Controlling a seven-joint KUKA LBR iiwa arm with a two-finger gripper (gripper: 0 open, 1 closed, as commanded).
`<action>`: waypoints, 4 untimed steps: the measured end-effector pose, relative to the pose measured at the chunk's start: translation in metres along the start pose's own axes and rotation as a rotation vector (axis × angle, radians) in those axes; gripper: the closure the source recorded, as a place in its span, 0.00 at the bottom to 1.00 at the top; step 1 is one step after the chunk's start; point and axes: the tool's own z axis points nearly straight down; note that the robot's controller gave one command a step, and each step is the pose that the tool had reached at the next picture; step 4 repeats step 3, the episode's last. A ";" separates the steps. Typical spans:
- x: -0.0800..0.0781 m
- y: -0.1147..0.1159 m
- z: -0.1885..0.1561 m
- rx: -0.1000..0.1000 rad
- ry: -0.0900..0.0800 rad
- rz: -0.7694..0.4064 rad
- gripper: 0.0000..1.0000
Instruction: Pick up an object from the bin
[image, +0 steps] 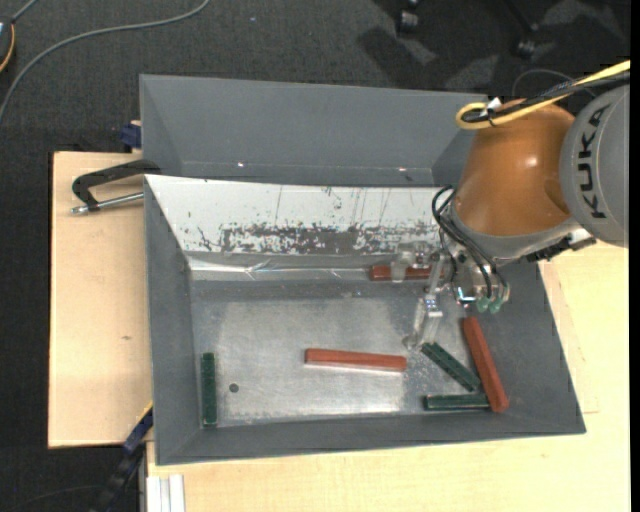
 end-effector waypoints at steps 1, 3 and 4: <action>0.052 0.041 0.111 0.000 0.001 -0.222 0.00; -0.001 -0.005 -0.025 0.003 -0.025 -0.088 1.00; -0.001 -0.005 -0.025 0.003 -0.025 -0.088 1.00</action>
Offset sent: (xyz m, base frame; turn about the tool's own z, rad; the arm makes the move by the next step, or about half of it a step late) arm -0.0504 0.0389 -0.1077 -0.2200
